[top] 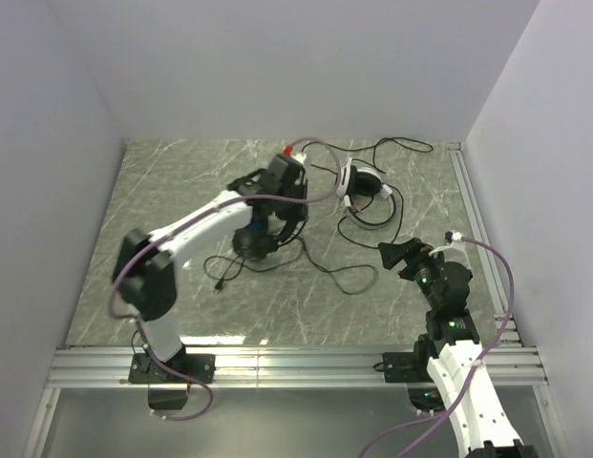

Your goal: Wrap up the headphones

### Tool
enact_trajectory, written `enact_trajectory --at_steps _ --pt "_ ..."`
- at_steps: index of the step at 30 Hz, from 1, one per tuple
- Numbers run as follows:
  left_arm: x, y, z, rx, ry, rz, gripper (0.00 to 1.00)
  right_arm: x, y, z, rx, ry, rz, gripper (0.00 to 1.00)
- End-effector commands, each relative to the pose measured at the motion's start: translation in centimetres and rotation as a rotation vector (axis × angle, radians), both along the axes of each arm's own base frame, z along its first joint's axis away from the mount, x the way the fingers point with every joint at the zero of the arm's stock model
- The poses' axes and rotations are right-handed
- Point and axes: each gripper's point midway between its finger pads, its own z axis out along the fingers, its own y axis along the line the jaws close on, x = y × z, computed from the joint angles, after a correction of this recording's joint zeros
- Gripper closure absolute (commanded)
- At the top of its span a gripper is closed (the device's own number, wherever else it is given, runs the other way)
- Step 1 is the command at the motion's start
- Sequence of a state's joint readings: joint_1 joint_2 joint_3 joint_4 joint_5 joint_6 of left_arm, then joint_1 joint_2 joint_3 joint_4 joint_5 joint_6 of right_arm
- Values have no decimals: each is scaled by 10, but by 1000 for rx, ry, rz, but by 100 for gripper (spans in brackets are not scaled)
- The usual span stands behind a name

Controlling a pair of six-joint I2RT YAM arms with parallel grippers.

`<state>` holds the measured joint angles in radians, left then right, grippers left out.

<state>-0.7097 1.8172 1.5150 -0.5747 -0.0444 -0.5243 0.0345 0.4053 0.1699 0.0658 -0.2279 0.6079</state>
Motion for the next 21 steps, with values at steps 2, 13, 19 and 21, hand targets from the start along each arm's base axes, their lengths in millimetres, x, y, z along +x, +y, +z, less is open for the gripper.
enact_trajectory --at_steps 2,13,19,21 --pt "-39 -50 149 -447 -203 -290 100 0 20 34 26 -57 123 5" --pt "-104 -87 239 -1096 -118 -549 100 -1 19 84 29 -120 113 6" --pt "-119 -84 206 -1387 -2 -561 100 -6 17 81 26 -87 104 7" --pt "-120 -78 201 -1439 0 -566 100 -7 19 78 22 -77 118 7"
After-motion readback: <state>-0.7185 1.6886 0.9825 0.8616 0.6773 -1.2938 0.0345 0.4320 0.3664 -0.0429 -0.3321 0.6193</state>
